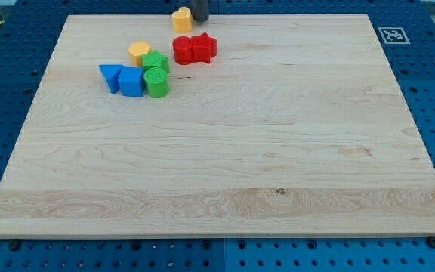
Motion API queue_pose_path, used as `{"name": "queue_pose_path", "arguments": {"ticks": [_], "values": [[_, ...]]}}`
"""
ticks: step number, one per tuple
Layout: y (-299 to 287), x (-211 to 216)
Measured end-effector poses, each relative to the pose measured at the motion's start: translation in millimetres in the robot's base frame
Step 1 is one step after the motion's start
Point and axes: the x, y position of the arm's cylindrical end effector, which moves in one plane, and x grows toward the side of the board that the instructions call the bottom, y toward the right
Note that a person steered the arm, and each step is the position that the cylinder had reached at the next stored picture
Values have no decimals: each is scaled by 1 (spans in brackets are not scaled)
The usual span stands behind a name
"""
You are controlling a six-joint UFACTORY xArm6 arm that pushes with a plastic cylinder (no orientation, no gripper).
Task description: Push the yellow heart closer to the yellow hexagon
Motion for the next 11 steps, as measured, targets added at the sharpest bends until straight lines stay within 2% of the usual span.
{"name": "queue_pose_path", "arguments": {"ticks": [3, 4, 6, 8, 11], "values": [[-108, 0], [-104, -1], [-52, 11], [-64, 38], [-115, 71]]}}
